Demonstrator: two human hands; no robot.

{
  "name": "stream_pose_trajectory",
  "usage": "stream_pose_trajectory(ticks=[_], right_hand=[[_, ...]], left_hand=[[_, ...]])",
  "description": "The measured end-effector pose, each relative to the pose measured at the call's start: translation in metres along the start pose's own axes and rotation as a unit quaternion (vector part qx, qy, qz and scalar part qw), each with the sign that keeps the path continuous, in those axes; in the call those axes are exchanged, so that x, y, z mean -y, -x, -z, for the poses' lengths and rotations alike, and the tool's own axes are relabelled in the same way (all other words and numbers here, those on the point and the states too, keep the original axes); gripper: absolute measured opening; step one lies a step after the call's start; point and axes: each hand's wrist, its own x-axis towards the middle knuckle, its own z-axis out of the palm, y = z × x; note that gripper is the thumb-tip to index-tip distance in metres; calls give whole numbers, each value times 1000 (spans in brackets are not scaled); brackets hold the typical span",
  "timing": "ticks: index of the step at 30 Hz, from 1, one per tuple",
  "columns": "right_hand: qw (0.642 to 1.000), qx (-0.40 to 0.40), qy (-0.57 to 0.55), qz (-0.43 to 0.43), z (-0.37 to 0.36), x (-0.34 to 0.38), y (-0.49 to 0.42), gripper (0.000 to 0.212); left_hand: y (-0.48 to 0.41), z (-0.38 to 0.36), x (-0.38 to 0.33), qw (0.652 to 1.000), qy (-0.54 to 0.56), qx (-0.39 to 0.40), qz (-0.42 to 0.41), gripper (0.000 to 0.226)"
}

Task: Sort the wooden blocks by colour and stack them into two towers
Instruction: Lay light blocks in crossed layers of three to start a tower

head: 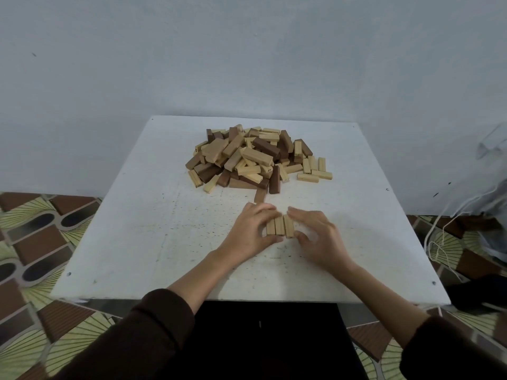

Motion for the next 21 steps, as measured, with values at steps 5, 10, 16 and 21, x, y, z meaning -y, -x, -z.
stream_pose_trajectory(ticks=[5, 10, 16, 21], right_hand=[[984, 137, -28, -114, 6, 1, -13, 79], [983, 139, -26, -113, 0, 1, -15, 82], [985, 125, -55, -107, -7, 8, -4, 78], [984, 124, -78, -102, -11, 9, 1, 80]], left_hand=[[-2, 8, -7, 995, 47, 43, 71, 79], [1, 9, -9, 993, 73, 51, 80, 75], [13, 11, -10, 992, 94, 43, 72, 76], [22, 15, -9, 992, 91, 52, 72, 78]])
